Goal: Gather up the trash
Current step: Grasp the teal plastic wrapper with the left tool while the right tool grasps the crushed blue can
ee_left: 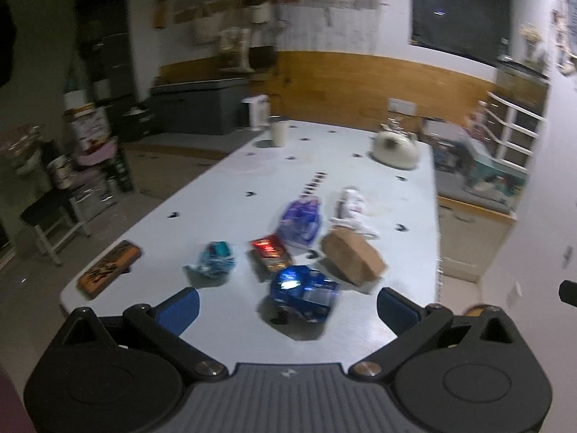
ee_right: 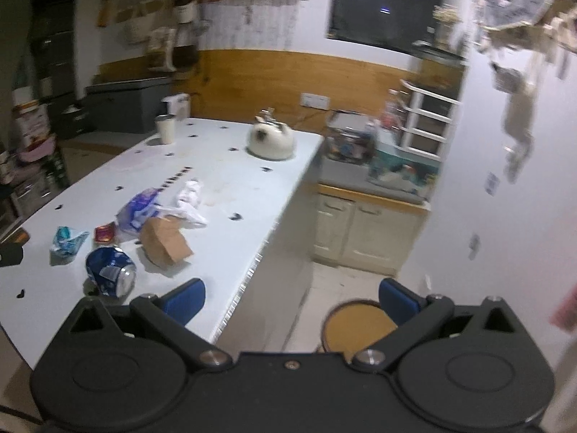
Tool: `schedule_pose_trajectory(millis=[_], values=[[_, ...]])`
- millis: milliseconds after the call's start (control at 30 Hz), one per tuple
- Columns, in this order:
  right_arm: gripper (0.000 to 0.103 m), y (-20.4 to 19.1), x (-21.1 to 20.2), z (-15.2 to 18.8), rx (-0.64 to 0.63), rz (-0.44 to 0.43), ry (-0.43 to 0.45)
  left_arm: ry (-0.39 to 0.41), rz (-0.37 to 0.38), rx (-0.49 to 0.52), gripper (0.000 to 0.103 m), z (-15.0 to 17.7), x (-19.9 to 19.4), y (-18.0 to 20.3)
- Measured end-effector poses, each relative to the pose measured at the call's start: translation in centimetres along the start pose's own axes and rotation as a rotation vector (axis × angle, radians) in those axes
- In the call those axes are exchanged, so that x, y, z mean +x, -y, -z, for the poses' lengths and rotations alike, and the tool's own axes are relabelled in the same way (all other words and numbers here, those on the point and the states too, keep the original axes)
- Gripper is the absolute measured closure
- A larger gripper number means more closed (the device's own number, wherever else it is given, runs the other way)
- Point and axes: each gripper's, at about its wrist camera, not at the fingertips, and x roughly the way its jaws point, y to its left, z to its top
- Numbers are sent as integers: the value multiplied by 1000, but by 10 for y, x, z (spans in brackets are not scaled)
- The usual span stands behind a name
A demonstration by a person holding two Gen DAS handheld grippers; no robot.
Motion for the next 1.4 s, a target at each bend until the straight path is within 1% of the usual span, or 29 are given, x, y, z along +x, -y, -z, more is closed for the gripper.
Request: schedule_pose_trajectory(millis=[67,167,267,367,467,533,633,700,800,867,1000,1067,1167,1233,1300,1333,1400], values=[[0,-7,13,-7,-35,-35,12,-6,-45,-31,0,-2,4,-13],[0,-24,33,-18,-68,-87,16,-14,-89,-64,0,-3,11,-35],[0,-45,50,-28,-76,-145,23,-20,-116,-81,0,-6,21,-58],[0,-72,69,-34,-78,-201,32,-25,-113,-76,0,-12,37,-86],[0,-104,91,-35,-63,-258,32,-33,-92,-41,0,-18,59,-111],[0,-126,108,-34,-45,-285,19,-34,-65,-15,0,-26,75,-132],[0,-156,129,-31,-5,-297,-24,-33,-17,24,0,-36,101,-155],[0,-175,145,-27,7,-315,-42,-48,15,45,0,-40,118,-166],[0,-202,168,-20,-5,-319,-92,-83,79,76,0,-46,143,-181],[0,-212,186,-15,6,-329,-127,-106,113,96,0,-50,158,-188],[0,-226,219,-6,81,-385,-209,-153,155,109,0,-53,185,-196],[0,-228,235,0,123,-378,-239,-176,172,113,0,-55,201,-198],[0,-226,252,7,204,-365,-263,-188,215,128,0,-57,226,-199],[0,-219,261,11,274,-351,-278,-201,250,146,2,-58,243,-196],[0,-214,264,14,343,-352,-292,-216,290,166,11,-58,259,-192],[0,-212,264,15,367,-361,-300,-224,315,177,14,-58,268,-188],[0,-211,262,14,383,-381,-304,-243,344,196,23,-57,283,-181]])
